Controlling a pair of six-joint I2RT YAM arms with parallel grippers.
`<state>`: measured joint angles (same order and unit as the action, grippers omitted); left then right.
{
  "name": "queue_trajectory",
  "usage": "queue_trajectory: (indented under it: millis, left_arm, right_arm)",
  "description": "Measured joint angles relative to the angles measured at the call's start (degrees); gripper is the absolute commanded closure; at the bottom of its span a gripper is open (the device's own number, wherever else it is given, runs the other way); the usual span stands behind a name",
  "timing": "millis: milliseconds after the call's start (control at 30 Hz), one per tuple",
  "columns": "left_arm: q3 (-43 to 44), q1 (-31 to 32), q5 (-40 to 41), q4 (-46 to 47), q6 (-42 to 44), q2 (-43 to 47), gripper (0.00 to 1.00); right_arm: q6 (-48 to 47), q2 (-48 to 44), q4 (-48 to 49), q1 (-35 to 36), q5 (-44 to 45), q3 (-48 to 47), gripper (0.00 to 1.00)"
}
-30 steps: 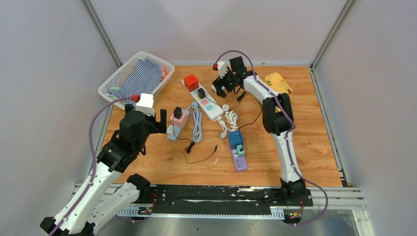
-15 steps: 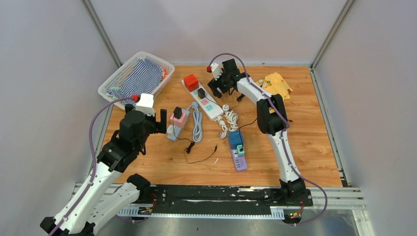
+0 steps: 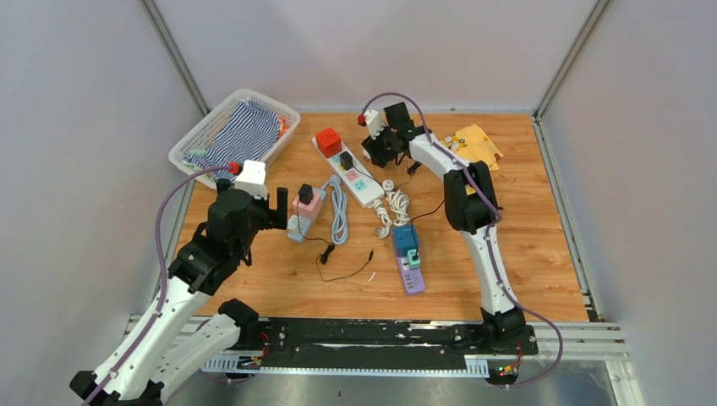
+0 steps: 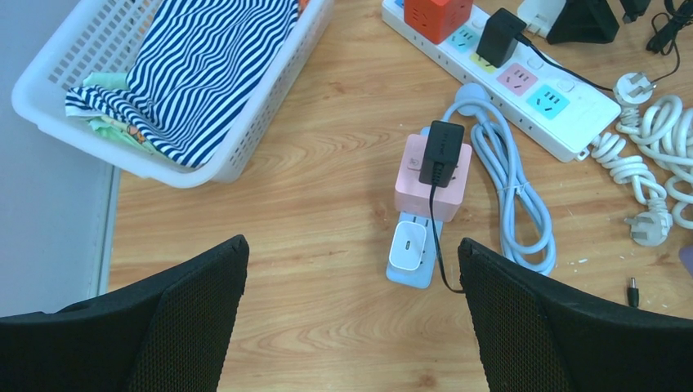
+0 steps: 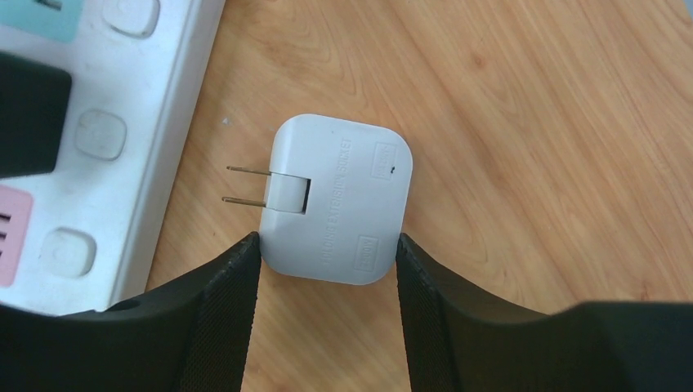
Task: Insert the plug
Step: Pick up the plug from the center of the board.
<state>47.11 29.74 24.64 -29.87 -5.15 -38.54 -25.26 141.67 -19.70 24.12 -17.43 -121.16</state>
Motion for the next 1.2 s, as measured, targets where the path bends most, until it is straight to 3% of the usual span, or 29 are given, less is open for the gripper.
queue_trajectory:
  millis: [233,533,800,1200]
  left_arm:
    - [0.0,0.0,-1.5,0.0,-2.4,-1.0,0.05]
    - [2.0,0.0,-11.0,0.8,-14.1,-2.6,0.15]
    - [3.2,0.0,-21.6,5.8,-25.8,-2.9,0.19]
    - [-1.3,0.0,-31.0,17.0,-39.7,-2.4,0.25]
  right_arm:
    - [0.2,-9.4,0.1,0.0,1.6,8.3,0.63]
    - [5.5,-34.0,8.3,1.5,2.0,28.6,0.63]
    - [9.4,-49.5,15.0,11.4,1.2,47.8,0.63]
    - [16.1,-66.7,27.3,23.0,1.8,60.9,0.63]
